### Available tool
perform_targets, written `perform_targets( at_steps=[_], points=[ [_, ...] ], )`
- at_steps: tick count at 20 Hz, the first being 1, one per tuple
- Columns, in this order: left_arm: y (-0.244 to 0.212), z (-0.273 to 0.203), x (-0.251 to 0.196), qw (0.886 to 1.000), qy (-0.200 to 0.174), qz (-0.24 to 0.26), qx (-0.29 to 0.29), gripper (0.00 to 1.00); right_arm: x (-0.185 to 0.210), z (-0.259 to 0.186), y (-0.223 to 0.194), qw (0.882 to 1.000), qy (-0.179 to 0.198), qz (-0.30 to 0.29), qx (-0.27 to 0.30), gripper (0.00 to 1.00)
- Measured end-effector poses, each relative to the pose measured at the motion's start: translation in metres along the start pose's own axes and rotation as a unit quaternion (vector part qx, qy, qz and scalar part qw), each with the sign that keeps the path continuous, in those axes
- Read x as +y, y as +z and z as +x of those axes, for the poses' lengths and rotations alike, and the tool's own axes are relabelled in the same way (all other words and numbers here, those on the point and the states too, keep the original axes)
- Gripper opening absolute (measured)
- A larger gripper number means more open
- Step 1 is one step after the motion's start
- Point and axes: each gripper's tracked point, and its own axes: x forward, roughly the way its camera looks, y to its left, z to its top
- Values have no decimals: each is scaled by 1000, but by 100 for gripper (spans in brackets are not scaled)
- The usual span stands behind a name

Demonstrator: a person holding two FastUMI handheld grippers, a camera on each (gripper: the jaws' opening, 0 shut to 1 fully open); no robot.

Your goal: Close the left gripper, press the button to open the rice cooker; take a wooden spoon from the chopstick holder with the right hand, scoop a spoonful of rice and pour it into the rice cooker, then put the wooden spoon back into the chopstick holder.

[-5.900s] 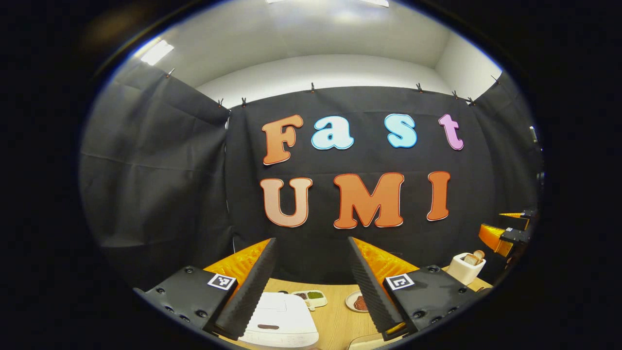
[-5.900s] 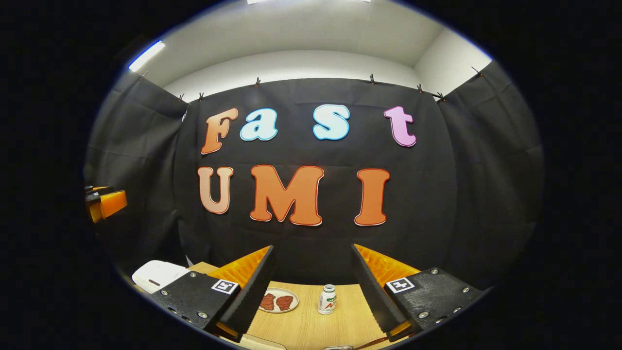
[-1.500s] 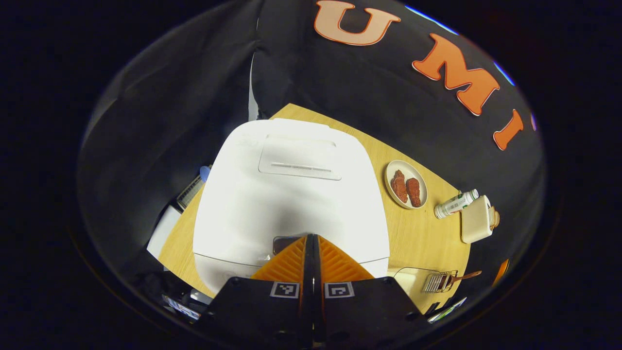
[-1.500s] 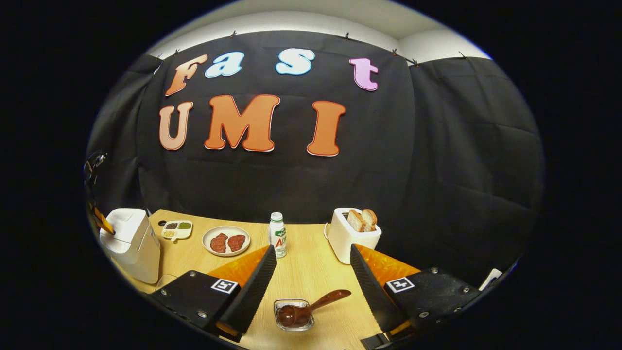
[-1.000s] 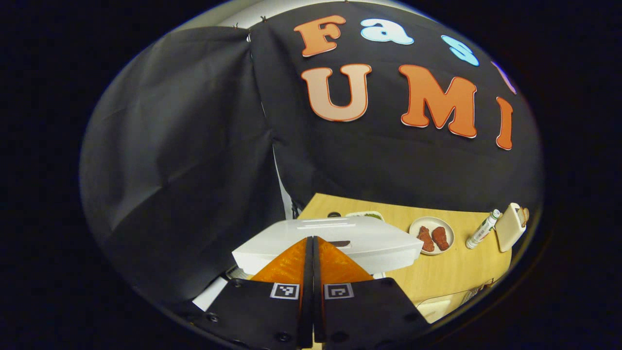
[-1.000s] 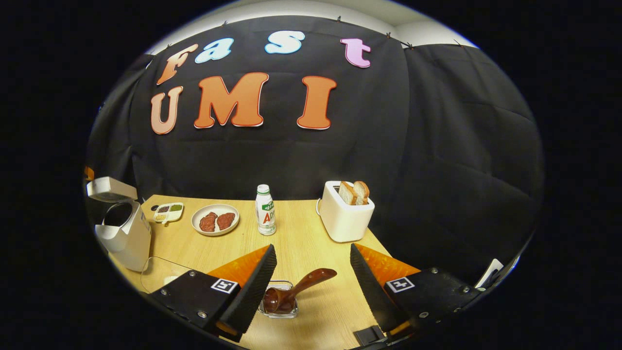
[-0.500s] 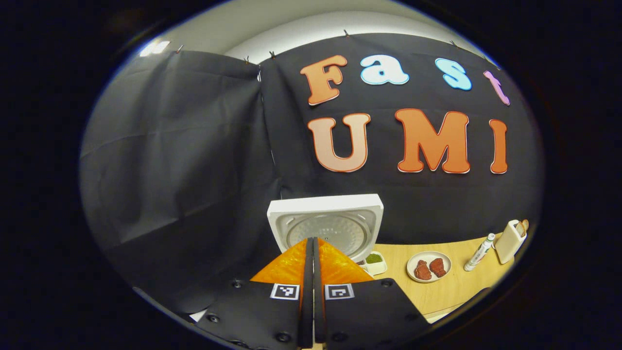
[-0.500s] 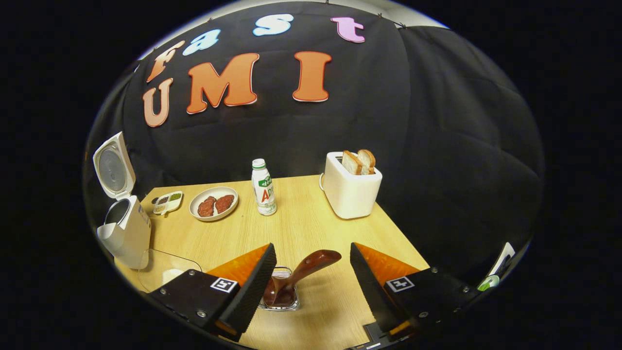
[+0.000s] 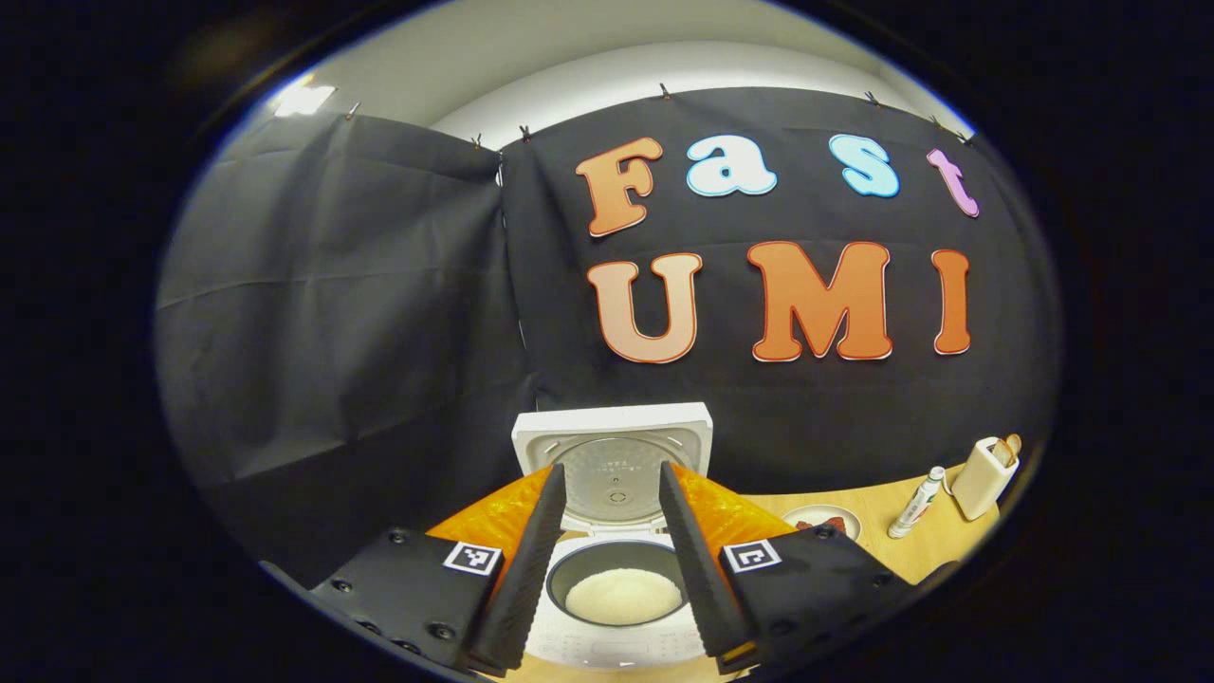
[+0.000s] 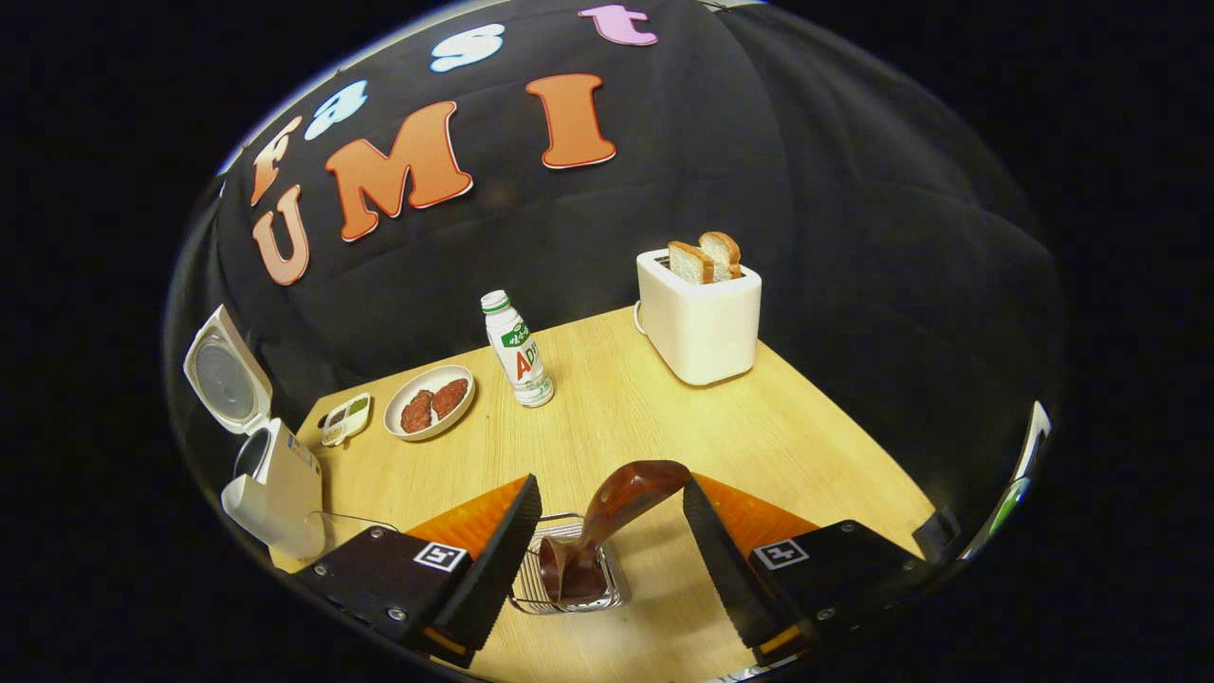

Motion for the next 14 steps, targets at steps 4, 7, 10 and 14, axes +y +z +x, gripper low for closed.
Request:
perform_targets(
  at_steps=[4, 7, 10, 14],
  points=[
    [1, -8, -8, 1000, -5, 4, 1, 67, 1, 12, -8, 999, 17, 32, -2, 84],
    [3, -13, -15, 1000, -10, 12, 1, 67, 5, 22, -14, 998, 28, 54, 0, 61],
    [10, -14, -18, 1000, -14, 15, -4, 67, 8, 27, -13, 996, 38, 85, -7, 45],
    [7, -13, -22, 1000, -23, 18, 1, 67, 11, 26, -18, 992, 40, 118, 0, 23]
  ],
)
